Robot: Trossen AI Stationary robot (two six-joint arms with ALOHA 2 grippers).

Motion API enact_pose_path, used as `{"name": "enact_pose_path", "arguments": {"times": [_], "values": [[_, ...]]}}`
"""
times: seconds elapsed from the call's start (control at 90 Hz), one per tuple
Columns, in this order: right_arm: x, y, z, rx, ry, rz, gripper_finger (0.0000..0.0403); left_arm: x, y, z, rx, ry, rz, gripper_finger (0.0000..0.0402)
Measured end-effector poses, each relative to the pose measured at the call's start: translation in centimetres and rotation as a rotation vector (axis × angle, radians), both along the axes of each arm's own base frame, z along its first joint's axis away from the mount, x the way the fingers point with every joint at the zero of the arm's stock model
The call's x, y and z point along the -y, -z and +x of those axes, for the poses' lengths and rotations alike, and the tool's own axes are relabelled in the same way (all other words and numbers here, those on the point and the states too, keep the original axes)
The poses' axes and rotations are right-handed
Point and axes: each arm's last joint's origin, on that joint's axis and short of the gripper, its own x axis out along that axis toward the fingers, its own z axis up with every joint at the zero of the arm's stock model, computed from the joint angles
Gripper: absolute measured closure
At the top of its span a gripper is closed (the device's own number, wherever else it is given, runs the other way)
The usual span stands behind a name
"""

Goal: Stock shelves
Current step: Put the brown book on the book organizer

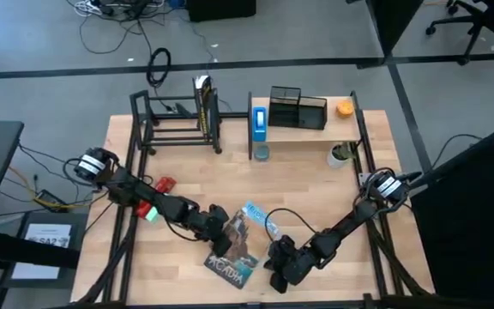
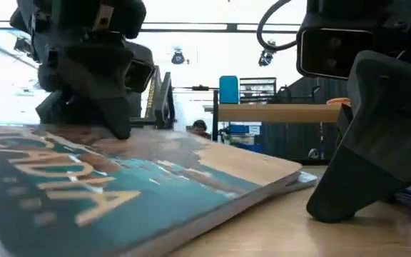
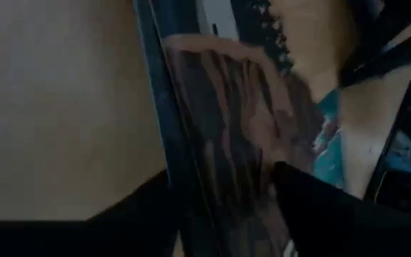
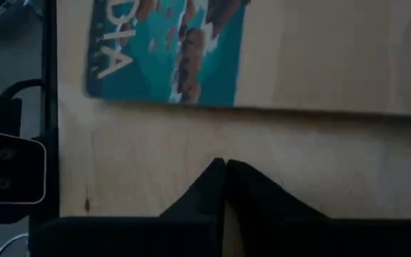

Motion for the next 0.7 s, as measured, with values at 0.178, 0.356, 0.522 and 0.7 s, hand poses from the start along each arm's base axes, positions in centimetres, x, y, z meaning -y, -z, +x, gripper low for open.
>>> {"name": "enact_pose_path", "arguments": {"times": [0.178, 0.356, 0.522, 0.7], "values": [[0.0, 0.0, 0.0, 0.0, 0.001, 0.0, 0.0403, 0.0, 0.5, -0.9, -0.12, 0.039, -0.025, 0.0213], [0.0, 0.0, 0.0, 0.0, 0.001, 0.0, 0.0403, -0.2, 0.7, -1.1, -0.155, 0.039, -0.016, 0.022], [0.0, 0.0, 0.0, 0.001, 0.0, 0.001, 0.0403, 0.0, 0.6, -1.0, -0.141, 0.045, -0.038, 0.0219], [0.0, 0.0, 0.0, 0.006, 0.005, -0.004, 0.0403, 0.4, -0.2, 0.0, 0.004, -0.001, -0.014, 0.022]]}}
